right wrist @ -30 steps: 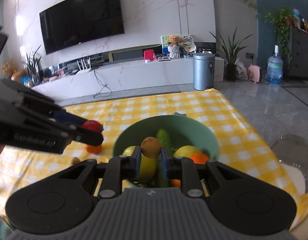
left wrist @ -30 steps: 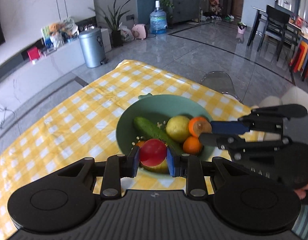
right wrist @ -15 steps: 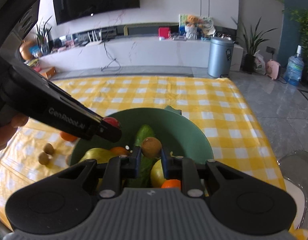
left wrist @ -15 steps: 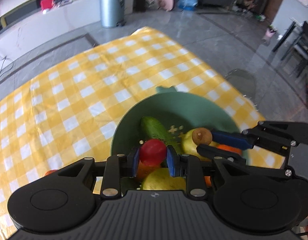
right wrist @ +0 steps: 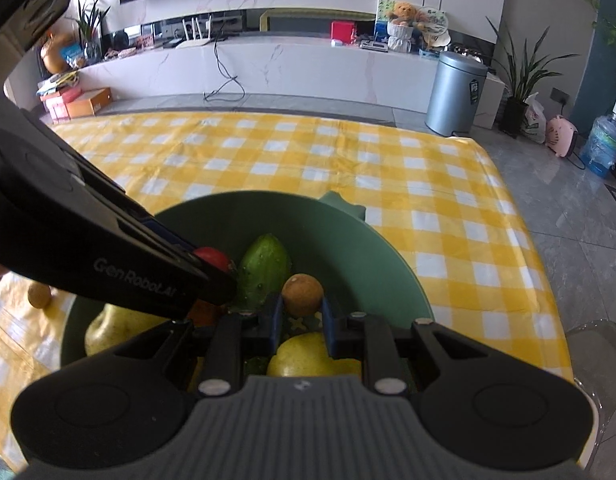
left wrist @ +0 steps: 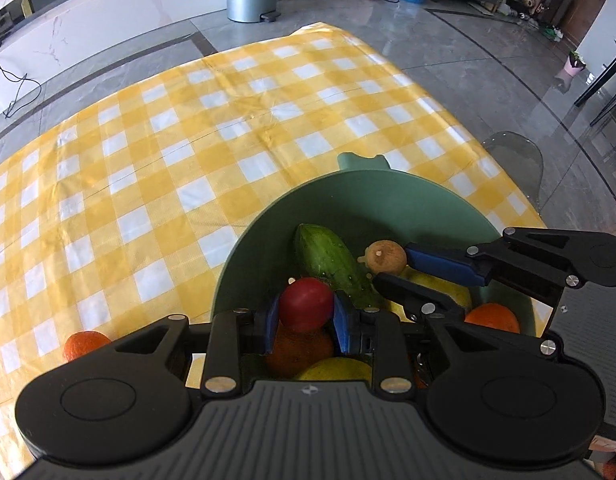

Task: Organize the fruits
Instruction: 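Carry the tomato and brown fruit into the green bowl and open both tools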

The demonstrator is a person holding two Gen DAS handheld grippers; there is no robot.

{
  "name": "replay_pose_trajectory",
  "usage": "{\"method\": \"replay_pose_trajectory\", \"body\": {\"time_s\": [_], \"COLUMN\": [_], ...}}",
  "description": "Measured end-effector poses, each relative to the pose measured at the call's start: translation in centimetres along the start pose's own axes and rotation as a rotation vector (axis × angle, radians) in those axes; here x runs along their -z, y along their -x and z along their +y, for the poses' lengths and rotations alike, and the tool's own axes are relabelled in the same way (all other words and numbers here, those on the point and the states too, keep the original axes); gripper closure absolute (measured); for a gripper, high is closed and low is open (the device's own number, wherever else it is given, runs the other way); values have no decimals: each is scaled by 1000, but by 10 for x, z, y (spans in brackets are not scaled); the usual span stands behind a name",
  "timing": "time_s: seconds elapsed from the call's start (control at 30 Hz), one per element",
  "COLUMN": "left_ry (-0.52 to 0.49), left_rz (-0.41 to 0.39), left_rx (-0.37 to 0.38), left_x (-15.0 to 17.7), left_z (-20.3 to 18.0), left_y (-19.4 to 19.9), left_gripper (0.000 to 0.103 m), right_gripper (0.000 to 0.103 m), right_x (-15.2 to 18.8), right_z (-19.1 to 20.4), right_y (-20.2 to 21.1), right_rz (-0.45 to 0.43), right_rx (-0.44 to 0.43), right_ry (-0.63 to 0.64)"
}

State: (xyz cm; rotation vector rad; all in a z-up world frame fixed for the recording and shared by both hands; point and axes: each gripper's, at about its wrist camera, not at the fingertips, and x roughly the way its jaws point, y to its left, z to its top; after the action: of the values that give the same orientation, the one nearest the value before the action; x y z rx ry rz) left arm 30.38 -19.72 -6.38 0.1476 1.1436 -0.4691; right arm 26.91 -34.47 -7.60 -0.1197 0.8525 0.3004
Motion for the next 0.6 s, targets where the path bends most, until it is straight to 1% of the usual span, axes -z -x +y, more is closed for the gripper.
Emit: {"method": "replay_pose_trajectory", "body": {"time_s": [0.13, 0.27, 0.3, 0.33, 0.4, 0.43, 0.5, 0.6], "left_ry": [23, 23, 26, 27, 31, 30, 28, 25], "left_rz": [9, 7, 8, 8, 8, 5, 0, -8], "left_rx": [2, 10, 7, 4, -2, 3, 19, 18], "left_x": [0, 0, 0, 0, 0, 1, 2, 4], "left_z": [2, 4, 5, 5, 6, 6, 6, 5], "left_y": [-5, -5, -5, -5, -5, -5, -3, -1], "left_gripper": [71, 70, 67, 66, 59, 58, 46, 44], "right_gripper": [86, 85, 85, 85, 85, 85, 84, 83], "right_x": [1, 1, 1, 1, 0, 0, 1, 1], "right_z": [0, 0, 0, 0, 1, 1, 2, 5], "right_y": [-3, -2, -2, -2, -1, 0, 2, 5], "right_rz": [3, 6, 7, 8, 9, 9, 7, 4], "right_rx": [-10, -10, -11, -11, -9, -7, -5, 0], "right_ry": [-13, -12, -14, -16, -17, -17, -10, -9]}}
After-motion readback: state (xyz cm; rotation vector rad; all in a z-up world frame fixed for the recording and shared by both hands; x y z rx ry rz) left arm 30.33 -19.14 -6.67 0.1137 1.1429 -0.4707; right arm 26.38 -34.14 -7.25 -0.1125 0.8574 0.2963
